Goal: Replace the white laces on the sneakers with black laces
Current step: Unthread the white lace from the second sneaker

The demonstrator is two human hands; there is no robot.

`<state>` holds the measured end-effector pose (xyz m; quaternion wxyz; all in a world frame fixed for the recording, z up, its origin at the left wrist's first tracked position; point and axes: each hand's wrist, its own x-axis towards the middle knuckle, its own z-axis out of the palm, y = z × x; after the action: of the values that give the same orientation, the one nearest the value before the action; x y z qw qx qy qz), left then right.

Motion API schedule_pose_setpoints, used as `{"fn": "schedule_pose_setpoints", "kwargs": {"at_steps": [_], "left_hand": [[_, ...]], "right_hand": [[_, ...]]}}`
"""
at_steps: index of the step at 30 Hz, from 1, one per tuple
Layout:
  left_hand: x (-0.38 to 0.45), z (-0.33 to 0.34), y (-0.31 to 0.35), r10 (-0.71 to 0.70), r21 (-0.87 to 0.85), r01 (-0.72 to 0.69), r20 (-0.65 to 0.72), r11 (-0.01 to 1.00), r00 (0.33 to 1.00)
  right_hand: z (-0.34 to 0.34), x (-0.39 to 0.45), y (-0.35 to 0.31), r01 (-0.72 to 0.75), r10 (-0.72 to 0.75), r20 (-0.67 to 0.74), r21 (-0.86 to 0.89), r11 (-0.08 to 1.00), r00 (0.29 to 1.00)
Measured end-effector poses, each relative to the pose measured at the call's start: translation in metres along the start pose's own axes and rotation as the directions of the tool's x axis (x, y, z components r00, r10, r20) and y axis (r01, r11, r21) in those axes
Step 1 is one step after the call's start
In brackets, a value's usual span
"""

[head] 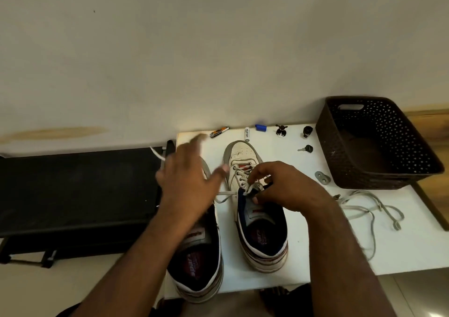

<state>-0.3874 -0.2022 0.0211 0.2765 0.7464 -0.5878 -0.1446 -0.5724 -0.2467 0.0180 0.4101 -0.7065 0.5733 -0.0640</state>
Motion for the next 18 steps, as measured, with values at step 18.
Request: {"fn": "schedule_pose_setpoints", "kwargs": {"at_steps": [18], "left_hand": [[0.003,0.015,0.003,0.018,-0.004,-0.017,0.26,1.0,0.966]], "right_hand": [[-0.005,-0.003,0.0,0.078,-0.046,-0.222,0.138,0.987,0.974]]}}
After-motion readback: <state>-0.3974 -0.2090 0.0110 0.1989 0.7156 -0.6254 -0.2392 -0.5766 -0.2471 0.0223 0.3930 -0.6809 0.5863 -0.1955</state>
